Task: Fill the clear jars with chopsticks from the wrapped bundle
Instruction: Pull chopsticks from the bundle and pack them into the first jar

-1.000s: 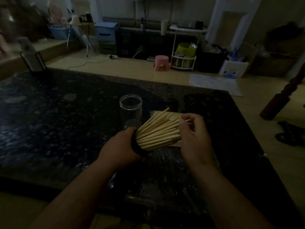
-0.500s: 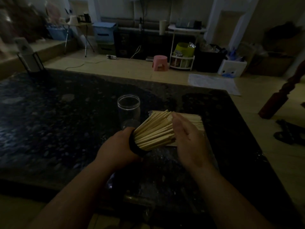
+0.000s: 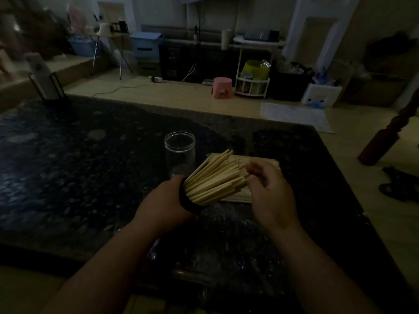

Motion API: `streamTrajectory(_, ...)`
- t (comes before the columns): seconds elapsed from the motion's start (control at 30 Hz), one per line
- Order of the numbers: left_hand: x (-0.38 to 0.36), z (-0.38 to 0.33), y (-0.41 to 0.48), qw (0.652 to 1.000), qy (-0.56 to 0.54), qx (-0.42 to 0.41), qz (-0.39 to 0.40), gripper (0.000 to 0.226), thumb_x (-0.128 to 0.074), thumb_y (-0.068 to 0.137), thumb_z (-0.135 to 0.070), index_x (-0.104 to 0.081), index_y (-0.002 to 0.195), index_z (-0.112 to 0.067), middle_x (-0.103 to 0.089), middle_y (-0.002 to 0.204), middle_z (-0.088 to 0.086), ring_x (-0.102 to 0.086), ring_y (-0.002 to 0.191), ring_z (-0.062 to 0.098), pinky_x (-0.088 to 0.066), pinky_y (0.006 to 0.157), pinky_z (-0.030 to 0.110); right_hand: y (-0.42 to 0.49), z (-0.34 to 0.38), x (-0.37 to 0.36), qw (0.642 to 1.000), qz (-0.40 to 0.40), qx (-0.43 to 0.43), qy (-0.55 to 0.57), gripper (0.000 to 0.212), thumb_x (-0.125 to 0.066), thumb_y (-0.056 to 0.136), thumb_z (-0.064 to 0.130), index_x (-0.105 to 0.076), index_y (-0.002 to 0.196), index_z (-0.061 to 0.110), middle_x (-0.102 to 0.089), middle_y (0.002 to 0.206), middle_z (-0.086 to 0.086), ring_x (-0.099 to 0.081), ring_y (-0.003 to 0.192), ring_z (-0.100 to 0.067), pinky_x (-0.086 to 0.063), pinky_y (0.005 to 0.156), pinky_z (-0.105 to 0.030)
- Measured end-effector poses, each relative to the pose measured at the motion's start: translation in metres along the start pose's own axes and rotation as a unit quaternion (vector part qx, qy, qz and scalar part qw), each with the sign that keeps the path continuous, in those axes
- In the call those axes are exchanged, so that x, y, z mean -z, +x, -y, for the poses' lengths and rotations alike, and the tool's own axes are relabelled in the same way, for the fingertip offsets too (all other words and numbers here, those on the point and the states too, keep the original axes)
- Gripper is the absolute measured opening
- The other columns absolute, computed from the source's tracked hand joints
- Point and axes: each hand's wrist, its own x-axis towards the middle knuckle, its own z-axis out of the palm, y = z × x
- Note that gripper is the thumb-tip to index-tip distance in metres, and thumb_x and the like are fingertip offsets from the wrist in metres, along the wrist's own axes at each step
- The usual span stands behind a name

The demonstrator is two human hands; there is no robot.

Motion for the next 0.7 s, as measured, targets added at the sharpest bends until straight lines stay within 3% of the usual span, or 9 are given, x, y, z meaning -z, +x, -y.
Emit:
streamTrajectory(0.07, 0.000, 0.001, 0.000, 1.000, 0.001, 0.006, -0.005, 0.086, -0.086, 0.056, -0.046, -0.044, 0.130, -0.036, -0.062, 0.109, -0.010, -0.062, 0.094, 0.010, -0.054, 0.082, 0.034, 0.000, -0.002, -0.002, 0.999, 0.018, 0.010, -0.024, 0.033, -0.051, 0.096, 0.012, -0.060, 0.126, 0.024, -0.060, 0.112, 0.015, -0.054, 0.104, 0.001, -0.036, 0.075, 0.003)
streamTrajectory(0.13, 0.000, 0.002, 0.000, 1.000, 0.002, 0.007, -0.008, 0.087, -0.086, 0.055, -0.046, -0.044, 0.131, -0.035, -0.062, 0.110, -0.010, -0.062, 0.095, 0.011, -0.053, 0.081, 0.032, 0.001, -0.001, 0.000, 1.000, -0.013, 0.008, -0.010, 0.031, -0.051, 0.095, 0.011, -0.061, 0.122, 0.023, -0.061, 0.110, 0.013, -0.056, 0.102, -0.002, -0.039, 0.076, -0.003)
streamTrajectory(0.23, -0.001, 0.003, 0.000, 1.000, -0.001, 0.007, -0.014, 0.088, -0.086, 0.055, -0.045, -0.044, 0.132, -0.034, -0.062, 0.111, -0.009, -0.061, 0.095, 0.011, -0.053, 0.081, 0.032, 0.003, -0.005, 0.002, 1.000, -0.020, -0.015, -0.011, 0.021, -0.054, 0.092, 0.011, -0.060, 0.098, 0.030, -0.064, 0.096, 0.011, -0.061, 0.090, -0.011, -0.050, 0.073, -0.023)
streamTrajectory(0.3, -0.001, 0.003, 0.000, 1.000, -0.006, 0.012, -0.014, 0.089, -0.087, 0.056, -0.044, -0.044, 0.132, -0.034, -0.062, 0.113, -0.009, -0.060, 0.097, 0.011, -0.052, 0.082, 0.031, 0.005, -0.010, 0.003, 0.997, 0.040, -0.047, -0.056, 0.018, -0.055, 0.087, 0.011, -0.061, 0.081, 0.027, -0.067, 0.086, 0.005, -0.063, 0.084, -0.017, -0.053, 0.075, -0.034)
streamTrajectory(0.4, 0.000, 0.003, 0.000, 1.000, -0.007, 0.015, -0.014, 0.090, -0.087, 0.055, -0.043, -0.043, 0.133, -0.034, -0.061, 0.115, -0.008, -0.060, 0.098, 0.012, -0.050, 0.082, 0.030, 0.003, -0.016, 0.005, 0.971, 0.143, -0.075, -0.177, 0.016, -0.056, 0.083, 0.016, -0.063, 0.071, 0.023, -0.067, 0.077, 0.003, -0.062, 0.076, -0.017, -0.049, 0.068, -0.029)
streamTrajectory(0.53, 0.000, 0.002, -0.001, 1.000, -0.010, 0.011, -0.016, 0.088, -0.088, 0.056, -0.041, -0.044, 0.132, -0.030, -0.061, 0.115, -0.006, -0.059, 0.096, 0.012, -0.049, 0.081, 0.030, -0.003, -0.019, 0.000, 0.941, 0.238, -0.087, -0.225, 0.022, -0.054, 0.084, 0.019, -0.061, 0.063, 0.020, -0.068, 0.068, 0.002, -0.063, 0.067, -0.016, -0.044, 0.055, -0.023)
streamTrajectory(0.7, 0.003, 0.001, -0.001, 0.999, -0.027, 0.024, -0.015, 0.085, -0.088, 0.058, -0.037, -0.044, 0.131, -0.028, -0.057, 0.105, -0.010, -0.052, 0.088, 0.007, -0.045, 0.074, 0.026, -0.006, -0.039, -0.014, 0.893, 0.321, -0.072, -0.309, 0.019, -0.051, 0.086, 0.020, -0.068, 0.085, 0.013, -0.068, 0.094, -0.010, -0.064, 0.088, -0.024, -0.039, 0.066, -0.022)
